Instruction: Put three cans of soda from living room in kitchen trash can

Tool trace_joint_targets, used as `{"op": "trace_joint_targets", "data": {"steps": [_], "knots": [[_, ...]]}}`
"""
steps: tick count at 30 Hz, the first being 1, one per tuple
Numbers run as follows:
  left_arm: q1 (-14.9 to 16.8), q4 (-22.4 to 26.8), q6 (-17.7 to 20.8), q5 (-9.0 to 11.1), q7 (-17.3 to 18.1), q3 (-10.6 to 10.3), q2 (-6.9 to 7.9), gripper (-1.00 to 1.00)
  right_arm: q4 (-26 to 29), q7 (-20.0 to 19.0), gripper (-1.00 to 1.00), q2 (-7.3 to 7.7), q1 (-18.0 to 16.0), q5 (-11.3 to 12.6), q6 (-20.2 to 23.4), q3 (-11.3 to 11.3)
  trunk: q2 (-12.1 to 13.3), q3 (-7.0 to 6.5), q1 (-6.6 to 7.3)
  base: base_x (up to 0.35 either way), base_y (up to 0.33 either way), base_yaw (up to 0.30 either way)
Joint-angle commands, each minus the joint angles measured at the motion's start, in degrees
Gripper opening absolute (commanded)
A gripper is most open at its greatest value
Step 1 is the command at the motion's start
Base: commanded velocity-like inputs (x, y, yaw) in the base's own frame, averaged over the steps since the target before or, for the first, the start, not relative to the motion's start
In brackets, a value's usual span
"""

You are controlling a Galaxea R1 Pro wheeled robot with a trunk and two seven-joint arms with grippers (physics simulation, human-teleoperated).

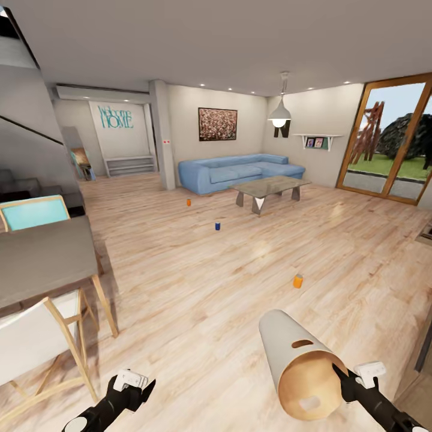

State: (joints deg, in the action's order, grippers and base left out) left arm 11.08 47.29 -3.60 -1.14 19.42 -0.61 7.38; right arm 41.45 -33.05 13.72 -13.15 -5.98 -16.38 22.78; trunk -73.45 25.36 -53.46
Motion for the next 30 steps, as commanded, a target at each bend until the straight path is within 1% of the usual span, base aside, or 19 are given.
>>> {"op": "trace_joint_targets", "data": {"steps": [1, 9, 22, 30], "knots": [[0.0, 0.0, 0.0, 0.0, 0.0, 0.0, 0.00, 1.00, 0.1, -0.3, -1.00, -0.01, 0.0, 0.6, 0.0, 0.1, 0.0, -0.01, 0.00, 0.249, -0.214, 0.000], [0.0, 0.0, 0.0, 0.0, 0.0, 0.0, 0.00, 1.00, 0.0, -0.2, -1.00, -0.01, 0.0, 0.6, 0.1, 0.1, 0.0, 0.04, 0.00, 0.251, -0.214, -0.015], [0.0, 0.0, 0.0, 0.0, 0.0, 0.0, 0.00, 1.00, -0.1, -0.3, -1.00, -0.01, 0.0, 0.6, 0.1, 0.1, 0.0, 0.72, 0.00, 0.265, -0.204, -0.133], [0.0, 0.0, 0.0, 0.0, 0.0, 0.0, 0.00, 1.00, -0.1, -0.2, -1.00, -0.25, 0.0, 0.6, 0.1, 0.1, 0.0, 0.77, 0.00, 0.308, -0.053, -0.014]]}}
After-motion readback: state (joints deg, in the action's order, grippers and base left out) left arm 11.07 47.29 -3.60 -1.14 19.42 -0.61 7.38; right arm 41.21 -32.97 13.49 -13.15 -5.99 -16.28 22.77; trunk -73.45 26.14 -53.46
